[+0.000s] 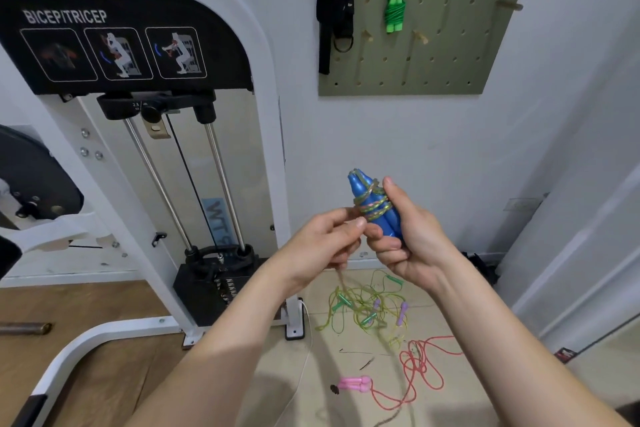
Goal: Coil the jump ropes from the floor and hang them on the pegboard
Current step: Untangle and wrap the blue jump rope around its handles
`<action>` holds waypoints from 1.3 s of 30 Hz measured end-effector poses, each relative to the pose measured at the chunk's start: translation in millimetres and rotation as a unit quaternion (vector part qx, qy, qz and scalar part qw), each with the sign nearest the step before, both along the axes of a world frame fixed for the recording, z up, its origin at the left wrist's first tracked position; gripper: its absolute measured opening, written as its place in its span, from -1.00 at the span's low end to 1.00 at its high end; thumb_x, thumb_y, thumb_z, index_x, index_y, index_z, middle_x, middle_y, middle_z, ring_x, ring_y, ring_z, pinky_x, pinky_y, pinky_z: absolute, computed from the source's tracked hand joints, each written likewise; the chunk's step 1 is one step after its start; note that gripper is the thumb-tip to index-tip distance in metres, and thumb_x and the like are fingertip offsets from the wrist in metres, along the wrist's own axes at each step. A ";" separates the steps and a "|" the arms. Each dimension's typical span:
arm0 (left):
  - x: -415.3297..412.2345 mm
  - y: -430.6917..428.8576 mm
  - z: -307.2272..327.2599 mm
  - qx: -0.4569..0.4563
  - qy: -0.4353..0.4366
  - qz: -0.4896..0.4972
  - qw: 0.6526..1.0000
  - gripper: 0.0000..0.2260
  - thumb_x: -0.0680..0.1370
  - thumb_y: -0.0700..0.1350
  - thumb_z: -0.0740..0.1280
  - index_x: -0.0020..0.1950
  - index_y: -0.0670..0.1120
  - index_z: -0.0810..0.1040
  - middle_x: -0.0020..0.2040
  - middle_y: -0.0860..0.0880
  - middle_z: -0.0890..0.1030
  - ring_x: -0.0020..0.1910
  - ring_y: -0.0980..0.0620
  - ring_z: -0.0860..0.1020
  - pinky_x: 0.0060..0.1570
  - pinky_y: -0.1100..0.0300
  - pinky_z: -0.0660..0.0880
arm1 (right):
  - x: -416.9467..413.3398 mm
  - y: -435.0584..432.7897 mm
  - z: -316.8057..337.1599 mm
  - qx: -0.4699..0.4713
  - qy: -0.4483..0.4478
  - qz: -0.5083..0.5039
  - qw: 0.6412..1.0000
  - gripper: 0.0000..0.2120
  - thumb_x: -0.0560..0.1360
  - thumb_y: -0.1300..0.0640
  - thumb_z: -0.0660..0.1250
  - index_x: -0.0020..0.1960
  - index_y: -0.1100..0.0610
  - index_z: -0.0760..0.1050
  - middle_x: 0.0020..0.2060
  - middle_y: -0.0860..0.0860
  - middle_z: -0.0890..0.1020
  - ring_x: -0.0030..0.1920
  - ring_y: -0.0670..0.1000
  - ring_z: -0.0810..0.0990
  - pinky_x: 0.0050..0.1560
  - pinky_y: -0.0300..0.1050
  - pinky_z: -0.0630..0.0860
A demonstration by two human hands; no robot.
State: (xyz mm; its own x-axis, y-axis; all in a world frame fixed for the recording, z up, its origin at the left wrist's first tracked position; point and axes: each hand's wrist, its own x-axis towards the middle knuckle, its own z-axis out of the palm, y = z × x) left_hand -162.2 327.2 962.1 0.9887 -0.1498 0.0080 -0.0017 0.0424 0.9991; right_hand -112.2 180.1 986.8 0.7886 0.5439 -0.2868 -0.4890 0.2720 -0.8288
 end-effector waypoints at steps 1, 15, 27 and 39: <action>2.0 -0.4 -1.8 0.051 -0.016 0.030 0.998 -0.76 0.62 -0.07 0.24 0.01 -0.23 0.55 -0.35 0.03 0.37 -0.42 0.14 0.27 -0.39 0.27 0.22 | 1.1 -1.6 0.0 -0.007 0.006 -0.009 1.000 -0.56 0.55 -0.22 0.19 -0.12 0.17 0.50 -0.50 0.05 0.37 -0.63 -0.15 0.17 -0.66 -0.42 0.01; -7.5 -8.4 3.6 0.601 -0.289 0.162 0.727 -0.80 0.60 -0.01 0.21 -0.05 -0.03 0.60 -0.23 0.01 0.63 -0.28 -0.07 0.58 -0.33 0.14 0.41 | 5.6 5.2 -4.6 -0.223 -0.150 -0.186 0.945 -0.77 0.63 0.15 -0.04 -0.09 0.14 0.34 -0.45 0.16 0.45 -0.66 -0.05 0.30 -0.61 -0.33 0.14; -7.8 4.7 38.0 0.612 -0.345 0.067 0.708 -0.85 0.37 -0.02 0.45 -0.30 -0.08 0.60 -0.41 -0.01 0.51 -0.42 -0.07 0.53 -0.45 0.16 0.47 | -3.4 6.7 3.7 -0.524 -0.479 -0.011 0.705 -0.70 0.63 0.05 0.01 -0.27 0.06 0.23 -0.32 0.05 0.47 -0.20 0.18 0.45 -0.22 -0.01 0.38; -14.3 18.2 64.3 0.424 -0.277 0.022 0.862 -0.78 0.32 0.05 0.50 -0.13 -0.04 0.72 -0.27 0.08 0.58 -0.26 0.14 0.53 -0.24 0.20 0.45 | -16.2 -9.2 45.5 -0.485 -0.528 0.118 0.687 -0.65 0.62 0.01 0.09 -0.30 0.10 0.36 -0.54 -0.01 0.48 -0.44 -0.03 0.48 -0.32 -0.07 0.39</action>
State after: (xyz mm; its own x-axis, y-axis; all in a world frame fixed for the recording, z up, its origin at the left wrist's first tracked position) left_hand -176.5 345.4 1026.4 0.8732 -0.2961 0.3870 -0.4711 -0.7159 0.5153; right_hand -128.4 170.9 1032.2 0.7580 0.6495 0.0605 0.5893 -0.6421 -0.4903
